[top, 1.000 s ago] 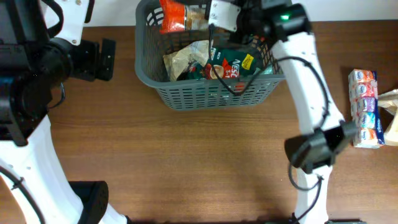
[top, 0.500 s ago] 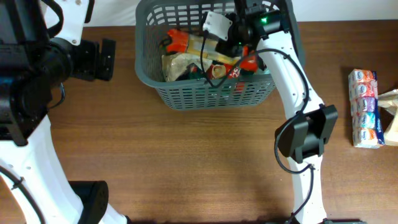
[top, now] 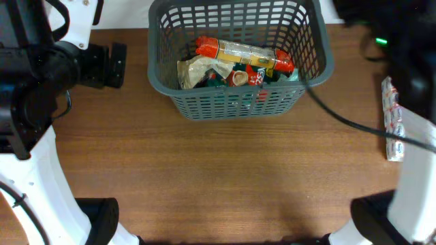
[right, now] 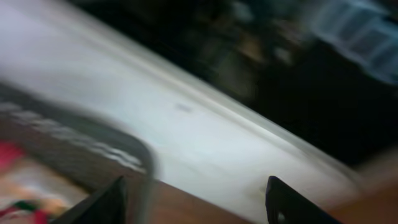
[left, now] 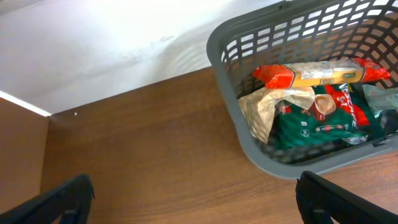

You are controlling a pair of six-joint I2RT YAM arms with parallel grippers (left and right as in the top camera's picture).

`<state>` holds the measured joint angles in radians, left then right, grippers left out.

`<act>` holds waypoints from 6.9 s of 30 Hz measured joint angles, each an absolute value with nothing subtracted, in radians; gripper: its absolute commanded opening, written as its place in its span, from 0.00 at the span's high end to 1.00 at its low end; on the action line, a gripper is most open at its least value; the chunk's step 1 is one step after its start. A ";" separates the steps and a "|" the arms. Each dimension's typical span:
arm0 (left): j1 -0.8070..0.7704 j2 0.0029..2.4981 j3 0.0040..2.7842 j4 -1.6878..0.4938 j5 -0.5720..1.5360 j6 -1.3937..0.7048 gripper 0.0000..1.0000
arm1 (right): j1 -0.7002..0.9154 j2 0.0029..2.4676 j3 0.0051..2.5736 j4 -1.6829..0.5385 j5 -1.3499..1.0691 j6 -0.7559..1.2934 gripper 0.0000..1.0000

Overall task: Pack container
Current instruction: 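Carry the pasta packet and lay it in the basket, then grasp the pink-white tissue multipack with the right gripper, then lower the tissue multipack into the basket and release, then reach right gripper to the beige bag and grasp it, then carry the beige bag and drop it into the basket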

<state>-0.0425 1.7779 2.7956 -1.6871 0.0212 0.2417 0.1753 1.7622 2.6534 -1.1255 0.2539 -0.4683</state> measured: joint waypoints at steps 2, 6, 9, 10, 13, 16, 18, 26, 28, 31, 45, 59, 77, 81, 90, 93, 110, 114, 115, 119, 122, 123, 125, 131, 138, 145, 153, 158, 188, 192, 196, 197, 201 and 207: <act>-0.043 1.778 2.796 -1.687 0.021 0.242 0.01 | 0.084 1.742 2.654 -1.153 0.306 -0.431 0.29; -0.043 1.778 2.796 -1.687 0.021 0.242 0.01 | -0.122 1.749 2.571 -1.135 0.305 -0.373 0.29; -0.043 1.778 2.796 -1.687 0.021 0.242 0.01 | -0.289 1.752 2.422 -1.065 0.228 -0.360 0.26; -0.043 1.778 2.796 -1.687 0.021 0.242 0.01 | -0.348 1.750 2.344 -1.020 0.189 -0.353 0.25; -0.043 1.778 2.796 -1.687 0.021 0.242 0.01 | -0.465 1.748 2.102 -0.893 0.121 -0.326 0.18; -0.043 1.778 2.796 -1.687 0.021 0.242 0.01 | -0.552 1.794 1.863 -0.777 0.091 -0.313 0.12; -0.043 1.778 2.796 -1.687 0.021 0.242 0.01 | -0.588 1.843 1.715 -0.706 0.067 -0.307 0.12; -0.043 1.778 2.796 -1.687 0.021 0.242 0.01 | -0.602 1.869 1.420 -0.522 0.017 -0.299 0.12; -0.043 1.778 2.796 -1.687 0.021 0.242 0.01 | -0.602 1.879 1.402 -0.527 0.017 -0.299 0.11; -0.043 1.778 2.796 -1.687 0.021 0.242 0.01 | -0.602 1.930 1.400 -0.534 0.017 -0.296 0.15; -0.043 1.778 2.796 -1.687 0.021 0.242 0.01 | -0.602 2.032 1.393 -0.566 0.020 -0.293 0.50; -0.043 1.778 2.796 -1.687 0.021 0.242 0.01 | -0.604 2.038 1.533 -0.746 -0.212 -0.145 0.96; -0.043 1.778 2.796 -1.687 0.021 0.242 0.01 | 0.049 1.747 2.478 -1.271 -0.577 -0.459 0.96; -0.043 1.778 2.796 -1.687 0.021 0.242 0.01 | 0.194 1.795 2.478 -1.273 -0.527 -0.667 0.96; -0.043 1.778 2.796 -1.687 0.021 0.242 0.01 | 0.327 2.158 2.477 -1.186 -0.385 -1.155 0.96; -0.043 1.778 2.796 -1.687 0.021 0.242 0.01 | 0.327 2.313 2.469 -1.178 -0.336 -1.153 0.96; -0.043 1.778 2.796 -1.687 0.021 0.242 0.01 | 0.323 2.376 2.564 -1.178 -0.264 -0.912 0.25; -0.043 1.778 2.796 -1.687 0.021 0.242 0.01 | 0.323 2.286 2.718 -1.174 -0.157 -0.790 0.16; -0.043 1.778 2.796 -1.687 0.021 0.242 0.01 | 0.323 2.225 2.782 -1.172 -0.112 -0.754 0.16; -0.043 1.778 2.796 -1.687 0.021 0.242 0.01 | 0.307 2.037 2.891 -1.172 -0.014 -0.706 0.20; -0.043 1.778 2.796 -1.687 0.021 0.242 0.01 | 0.229 1.911 2.927 -1.169 0.030 -0.654 0.23; -0.043 1.778 2.796 -1.687 0.021 0.242 0.01 | 0.199 1.896 2.930 -1.169 0.038 -0.639 0.23; -0.043 1.778 2.796 -1.687 0.021 0.242 0.01 | 0.088 1.872 2.934 -1.170 0.059 -0.572 0.23; -0.043 1.778 2.796 -1.687 0.021 0.242 0.01 | -0.292 1.904 2.756 -1.115 0.084 -0.325 0.23; -0.043 1.778 2.796 -1.687 0.021 0.242 0.01 | -0.579 1.933 2.197 -0.885 0.067 -0.182 0.24; -0.043 1.778 2.796 -1.687 0.021 0.242 0.01 | -0.776 1.962 1.713 -0.690 0.060 -0.158 0.21; -0.043 1.778 2.796 -1.687 0.021 0.242 0.01 | -0.823 1.962 1.617 -0.611 0.054 -0.324 0.12; -0.043 1.778 2.796 -1.687 0.021 0.242 0.01 | -0.823 1.973 1.617 -0.633 0.047 -0.479 0.09; -0.043 1.778 2.796 -1.687 0.021 0.242 0.01 | -0.807 2.238 1.623 -0.494 0.171 -0.575 0.96; -0.043 1.778 2.796 -1.687 0.021 0.242 0.01 | -0.780 2.238 1.632 -0.514 0.168 -0.480 0.96; -0.043 1.778 2.796 -1.687 0.021 0.242 0.01 | -0.731 2.226 1.633 -0.530 0.136 -0.424 0.96; -0.043 1.778 2.796 -1.687 0.021 0.242 0.01 | -0.714 2.214 1.633 -0.538 0.109 -0.394 0.96; -0.043 1.778 2.796 -1.687 0.021 0.242 0.01 | -0.665 2.146 1.675 -0.570 -0.076 -0.241 0.96; -0.043 1.778 2.796 -1.687 0.021 0.242 0.01 | -0.634 1.961 1.916 -0.563 -0.422 -0.010 0.97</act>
<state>-0.0425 1.7779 2.7956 -1.6871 0.0212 0.2417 -0.6342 1.9614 1.9160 -0.5632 -0.4217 -0.0101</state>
